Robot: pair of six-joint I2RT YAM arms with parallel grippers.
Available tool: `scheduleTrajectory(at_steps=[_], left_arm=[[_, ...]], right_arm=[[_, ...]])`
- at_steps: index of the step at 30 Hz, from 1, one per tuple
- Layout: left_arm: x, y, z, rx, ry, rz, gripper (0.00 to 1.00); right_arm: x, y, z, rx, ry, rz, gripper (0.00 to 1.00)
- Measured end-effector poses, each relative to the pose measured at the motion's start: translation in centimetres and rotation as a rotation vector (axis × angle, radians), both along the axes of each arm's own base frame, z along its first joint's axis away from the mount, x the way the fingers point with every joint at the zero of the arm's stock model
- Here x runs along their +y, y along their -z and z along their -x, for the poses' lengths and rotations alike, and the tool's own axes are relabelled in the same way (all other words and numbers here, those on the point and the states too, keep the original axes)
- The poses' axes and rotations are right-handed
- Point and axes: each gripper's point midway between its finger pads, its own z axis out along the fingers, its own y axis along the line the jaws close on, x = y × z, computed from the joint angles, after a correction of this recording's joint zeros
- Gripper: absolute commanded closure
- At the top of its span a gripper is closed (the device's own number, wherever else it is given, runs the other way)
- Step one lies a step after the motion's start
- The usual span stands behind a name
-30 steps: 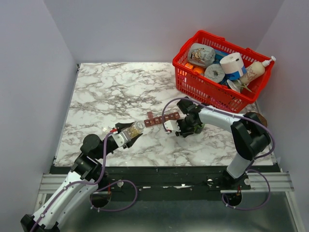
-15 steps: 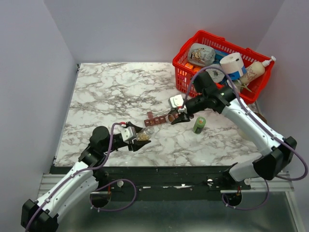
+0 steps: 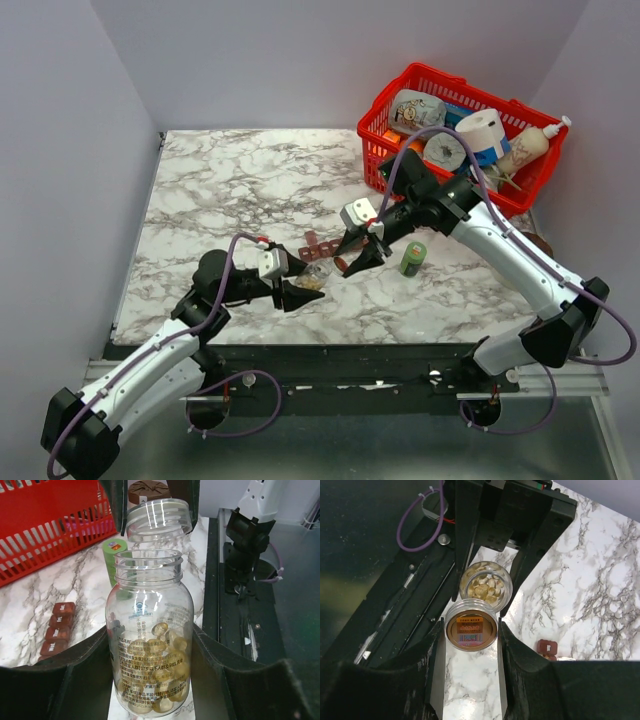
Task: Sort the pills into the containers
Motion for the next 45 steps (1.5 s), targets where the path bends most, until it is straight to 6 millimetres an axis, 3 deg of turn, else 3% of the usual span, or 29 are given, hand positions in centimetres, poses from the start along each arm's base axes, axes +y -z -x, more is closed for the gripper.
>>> scheduleTrajectory(at_steps=[15, 33, 45], left_arm=[[-1.2, 0.6, 1.1, 0.070, 0.058, -0.002, 1.00], [-1.1, 1.4, 0.8, 0.166, 0.017, -0.019, 1.00], [-1.1, 0.4, 0.2, 0.227, -0.032, 0.037, 1.00]], right_arm=[[1.8, 0.2, 1.0, 0.002, -0.044, 0.015, 0.81], [2.4, 2.0, 0.3, -0.119, -0.002, 0.111, 0.81], [2.5, 1.3, -0.5, -0.061, 0.123, 0.123, 0.83]])
